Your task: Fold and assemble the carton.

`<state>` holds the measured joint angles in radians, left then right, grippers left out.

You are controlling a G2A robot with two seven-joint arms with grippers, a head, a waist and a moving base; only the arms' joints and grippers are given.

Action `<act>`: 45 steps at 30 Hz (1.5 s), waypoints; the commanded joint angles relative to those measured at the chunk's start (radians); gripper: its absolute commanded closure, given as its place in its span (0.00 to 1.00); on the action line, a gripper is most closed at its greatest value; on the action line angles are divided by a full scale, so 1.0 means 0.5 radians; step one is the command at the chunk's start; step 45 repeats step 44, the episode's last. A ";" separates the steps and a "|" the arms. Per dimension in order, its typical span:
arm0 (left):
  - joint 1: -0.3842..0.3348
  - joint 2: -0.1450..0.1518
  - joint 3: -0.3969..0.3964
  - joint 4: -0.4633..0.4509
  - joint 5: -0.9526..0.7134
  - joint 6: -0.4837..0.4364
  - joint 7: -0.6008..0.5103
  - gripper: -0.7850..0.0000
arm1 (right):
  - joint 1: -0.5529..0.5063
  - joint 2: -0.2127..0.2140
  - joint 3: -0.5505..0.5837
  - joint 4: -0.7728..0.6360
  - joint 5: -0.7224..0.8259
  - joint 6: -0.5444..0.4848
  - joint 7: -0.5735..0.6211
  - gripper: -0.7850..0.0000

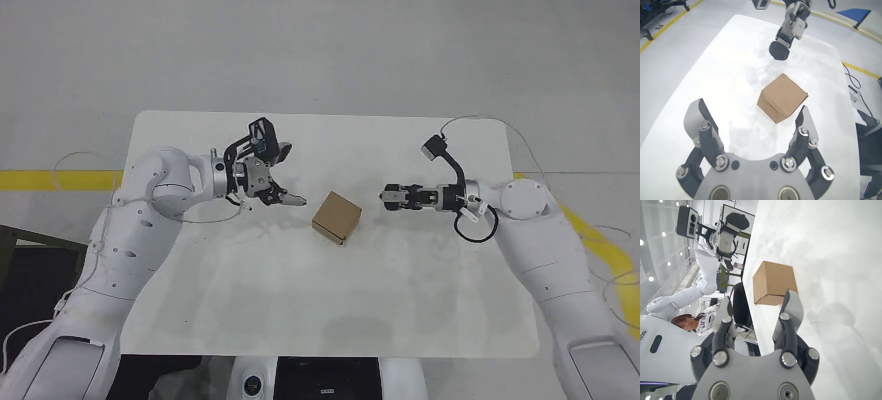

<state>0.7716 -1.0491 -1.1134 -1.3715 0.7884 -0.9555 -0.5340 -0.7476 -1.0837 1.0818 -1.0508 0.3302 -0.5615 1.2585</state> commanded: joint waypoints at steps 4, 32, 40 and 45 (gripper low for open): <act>-0.026 0.024 -0.117 0.007 -0.041 0.198 -0.047 0.00 | -0.026 0.029 0.066 -0.005 -0.122 -0.253 -0.253 0.00; -0.180 0.050 -0.212 0.245 0.015 0.357 0.028 0.00 | 0.290 0.063 0.186 0.543 -0.709 -0.811 -0.894 0.00; -0.180 0.050 -0.212 0.245 0.015 0.356 0.028 0.00 | 0.290 0.063 0.186 0.543 -0.709 -0.811 -0.894 0.00; -0.180 0.050 -0.212 0.245 0.015 0.356 0.028 0.00 | 0.290 0.063 0.186 0.543 -0.709 -0.811 -0.894 0.00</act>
